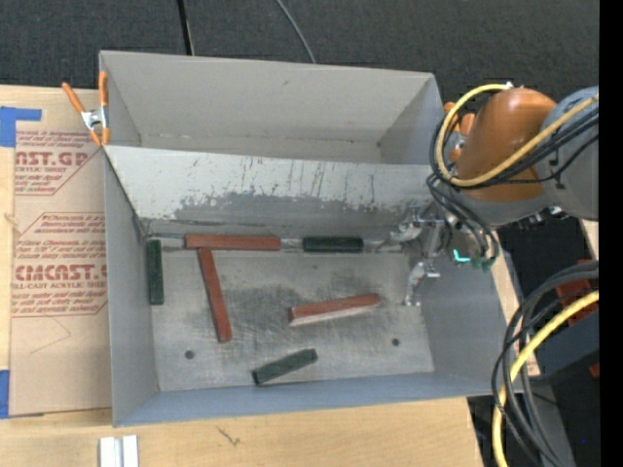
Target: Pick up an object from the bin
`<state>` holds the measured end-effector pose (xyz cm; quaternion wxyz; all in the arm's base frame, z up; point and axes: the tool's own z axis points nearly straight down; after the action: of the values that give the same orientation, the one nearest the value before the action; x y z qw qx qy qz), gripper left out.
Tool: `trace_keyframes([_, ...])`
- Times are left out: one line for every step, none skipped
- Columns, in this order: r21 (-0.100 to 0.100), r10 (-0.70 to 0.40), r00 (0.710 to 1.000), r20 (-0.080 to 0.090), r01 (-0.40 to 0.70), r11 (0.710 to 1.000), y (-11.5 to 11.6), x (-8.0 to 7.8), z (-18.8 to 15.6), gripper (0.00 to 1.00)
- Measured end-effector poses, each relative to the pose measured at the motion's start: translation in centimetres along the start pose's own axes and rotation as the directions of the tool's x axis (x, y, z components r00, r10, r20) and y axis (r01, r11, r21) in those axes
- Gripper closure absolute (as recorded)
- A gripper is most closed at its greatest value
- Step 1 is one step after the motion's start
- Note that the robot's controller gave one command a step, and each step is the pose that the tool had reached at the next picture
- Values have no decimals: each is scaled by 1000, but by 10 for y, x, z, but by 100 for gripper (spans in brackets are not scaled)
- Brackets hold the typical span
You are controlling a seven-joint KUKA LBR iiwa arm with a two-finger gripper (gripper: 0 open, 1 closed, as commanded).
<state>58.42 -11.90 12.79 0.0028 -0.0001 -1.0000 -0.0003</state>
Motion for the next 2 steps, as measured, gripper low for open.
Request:
trace_keyframes([1,-1,1000,7,1,1000,0,-2,-4,0])
trace_keyframes([2,12,999,31,-12,1000,63,35,51,100])
